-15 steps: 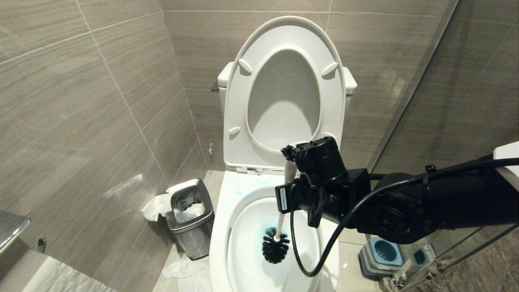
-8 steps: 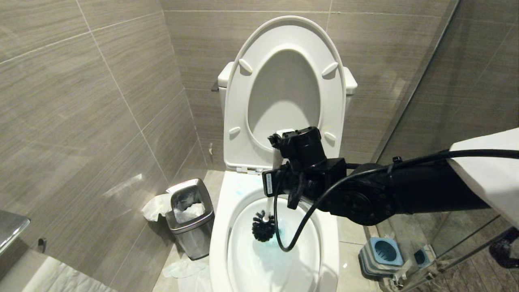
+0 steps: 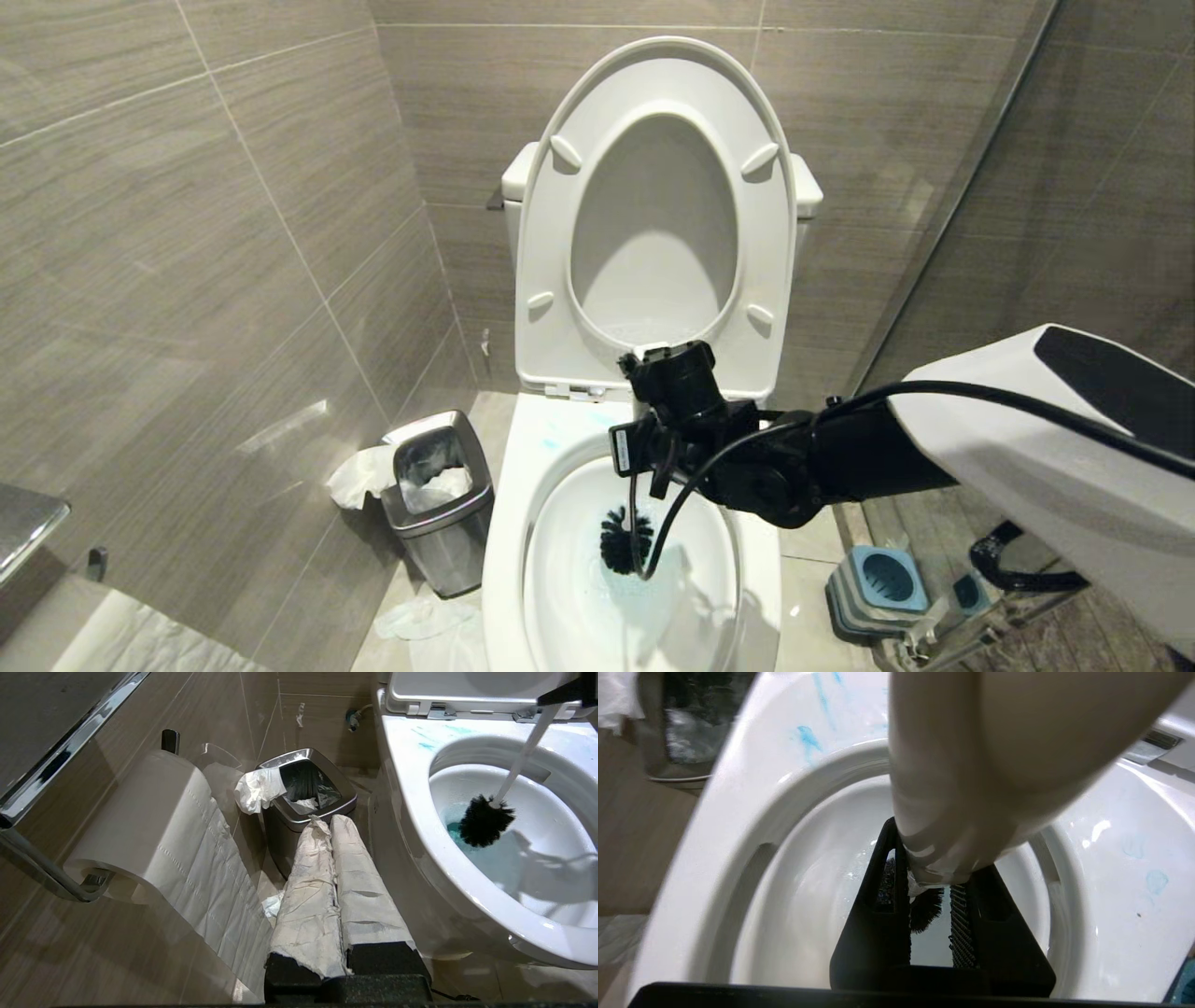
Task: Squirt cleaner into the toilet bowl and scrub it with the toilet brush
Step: Scrub the toilet bowl
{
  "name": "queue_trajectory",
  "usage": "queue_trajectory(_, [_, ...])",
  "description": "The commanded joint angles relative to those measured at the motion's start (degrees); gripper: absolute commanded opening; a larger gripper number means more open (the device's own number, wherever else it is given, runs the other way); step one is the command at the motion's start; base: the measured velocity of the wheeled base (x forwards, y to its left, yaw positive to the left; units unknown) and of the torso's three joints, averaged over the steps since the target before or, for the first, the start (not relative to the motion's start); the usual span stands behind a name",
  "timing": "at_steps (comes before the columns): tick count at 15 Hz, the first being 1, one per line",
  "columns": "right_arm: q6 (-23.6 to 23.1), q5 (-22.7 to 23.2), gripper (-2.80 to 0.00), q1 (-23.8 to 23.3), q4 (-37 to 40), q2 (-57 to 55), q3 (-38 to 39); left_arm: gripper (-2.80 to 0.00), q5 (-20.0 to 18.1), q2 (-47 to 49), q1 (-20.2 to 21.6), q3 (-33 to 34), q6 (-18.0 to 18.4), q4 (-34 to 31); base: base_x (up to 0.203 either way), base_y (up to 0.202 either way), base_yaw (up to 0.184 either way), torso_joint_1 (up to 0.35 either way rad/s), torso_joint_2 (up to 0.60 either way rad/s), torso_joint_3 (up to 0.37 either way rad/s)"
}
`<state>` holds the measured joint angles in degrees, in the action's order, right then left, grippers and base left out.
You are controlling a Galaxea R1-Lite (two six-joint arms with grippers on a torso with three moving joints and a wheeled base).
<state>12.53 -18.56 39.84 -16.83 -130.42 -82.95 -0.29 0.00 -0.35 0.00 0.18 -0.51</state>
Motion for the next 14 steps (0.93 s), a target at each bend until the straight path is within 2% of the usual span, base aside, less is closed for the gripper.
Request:
queue_trajectory(1, [-0.9, -0.8, -2.80, -1.3, -2.8, -6.9, -2.0, -2.80, 0.0, 0.1, 0.0, 0.2, 0.0, 0.0, 0.000, 0.000, 0.000, 0.000, 0.00, 0.000])
queue_trajectory(4, [-1.3, -2.0, -2.80, -2.3, -3.8, -12.2, -7.3, -2.80, 0.0, 0.1, 0.0, 0.2, 0.0, 0.0, 0.000, 0.000, 0.000, 0.000, 0.00, 0.000])
queue_trajectory(7, [-1.3, -3.0, -2.80, -2.4, -3.7, -12.0, -7.7, -2.80, 0.0, 0.1, 0.0, 0.1, 0.0, 0.0, 0.000, 0.000, 0.000, 0.000, 0.00, 0.000])
queue_trajectory(11, [-1.8, -2.9, -2.80, -1.8, -2.4, -1.3, -4.3, -2.80, 0.0, 0.1, 0.0, 0.2, 0.0, 0.0, 0.000, 0.000, 0.000, 0.000, 0.00, 0.000])
queue_trajectory(14, [-2.6, -2.7, -2.80, -1.9, 3.1, 7.6, -3.4, -2.80, 0.0, 0.1, 0.0, 0.2, 0.0, 0.0, 0.000, 0.000, 0.000, 0.000, 0.00, 0.000])
